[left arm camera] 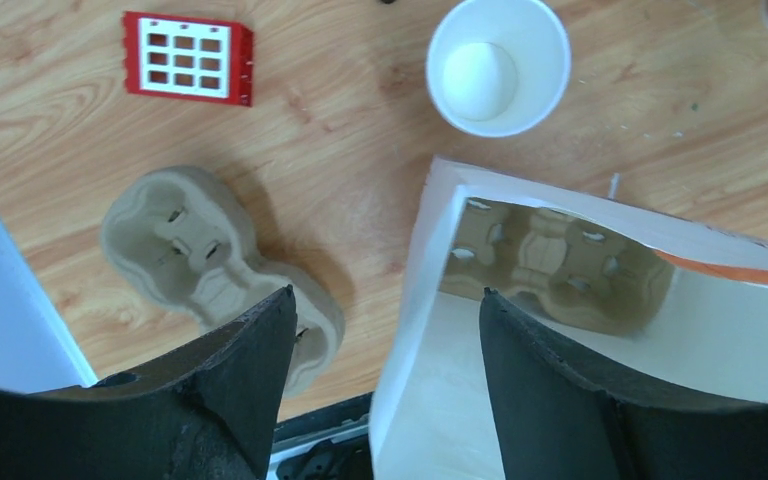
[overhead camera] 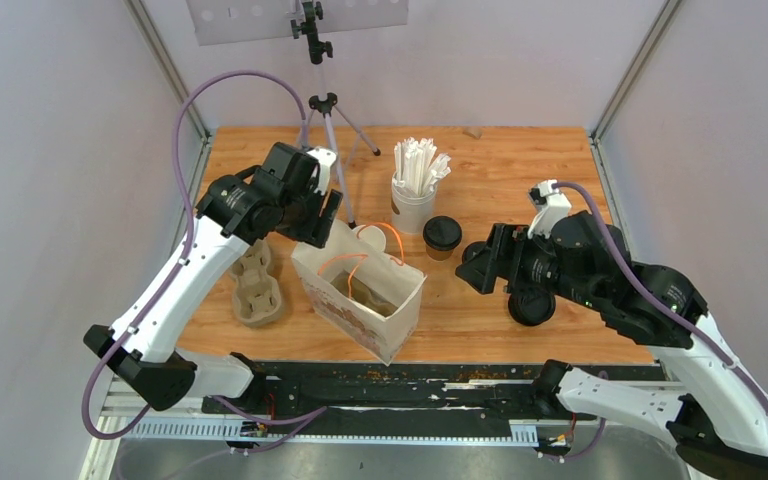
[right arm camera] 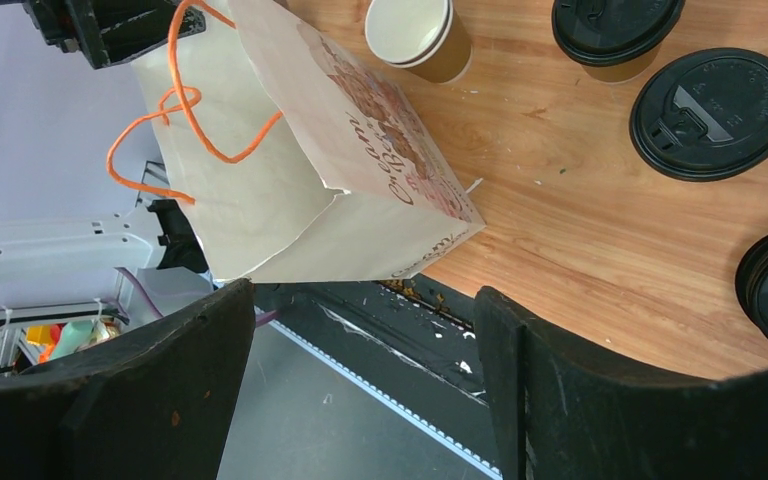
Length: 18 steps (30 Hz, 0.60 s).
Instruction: Pack the takeout coffee
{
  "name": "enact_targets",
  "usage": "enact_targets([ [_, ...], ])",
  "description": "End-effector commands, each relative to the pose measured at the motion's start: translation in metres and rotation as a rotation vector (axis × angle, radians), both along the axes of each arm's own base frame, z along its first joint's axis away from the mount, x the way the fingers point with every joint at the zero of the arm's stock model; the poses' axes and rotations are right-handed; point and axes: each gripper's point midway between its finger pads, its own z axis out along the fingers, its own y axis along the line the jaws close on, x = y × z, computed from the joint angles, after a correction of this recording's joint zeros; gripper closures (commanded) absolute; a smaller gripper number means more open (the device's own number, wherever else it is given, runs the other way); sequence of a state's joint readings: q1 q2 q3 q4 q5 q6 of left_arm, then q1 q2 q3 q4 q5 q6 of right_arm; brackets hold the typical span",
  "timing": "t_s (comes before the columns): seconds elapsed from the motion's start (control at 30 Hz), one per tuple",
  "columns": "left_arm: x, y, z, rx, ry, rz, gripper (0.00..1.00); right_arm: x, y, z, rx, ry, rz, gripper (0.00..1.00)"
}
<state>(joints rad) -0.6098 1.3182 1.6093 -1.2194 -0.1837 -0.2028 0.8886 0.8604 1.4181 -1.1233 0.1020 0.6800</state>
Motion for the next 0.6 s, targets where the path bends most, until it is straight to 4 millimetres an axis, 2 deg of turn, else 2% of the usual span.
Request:
enact_targets([
  [0.0,-0.004,-0.022,0.008,-0.078,0.005,-0.132,0.28,0.001,-0.009,0.007,-0.019,-0.036,-0.012,0.2],
  [0.07,-0.008,-0.024,0.001,-0.076,0.03,-0.15,0.34,0.001,-0.01,0.004,-0.022,-0.034,-0.016,0.2],
  [0.2,-0.018,-0.022,-0.003,-0.075,0.067,-0.162,0.65,0.004,-0.01,0.002,-0.035,-0.046,-0.023,0.2],
  [0.3,-0.028,-0.023,-0.001,-0.106,0.088,-0.162,0.84,0.011,-0.011,0.002,-0.068,-0.068,-0.028,0.19],
  [0.47,-0.041,-0.035,0.007,-0.254,0.112,-0.096,0.99,0.028,-0.028,0.008,-0.22,-0.165,-0.056,0.14],
  [0.57,-0.044,-0.046,0.011,-0.4,0.115,-0.001,1.0,0.033,-0.031,0.007,-0.265,-0.172,-0.067,0.13],
])
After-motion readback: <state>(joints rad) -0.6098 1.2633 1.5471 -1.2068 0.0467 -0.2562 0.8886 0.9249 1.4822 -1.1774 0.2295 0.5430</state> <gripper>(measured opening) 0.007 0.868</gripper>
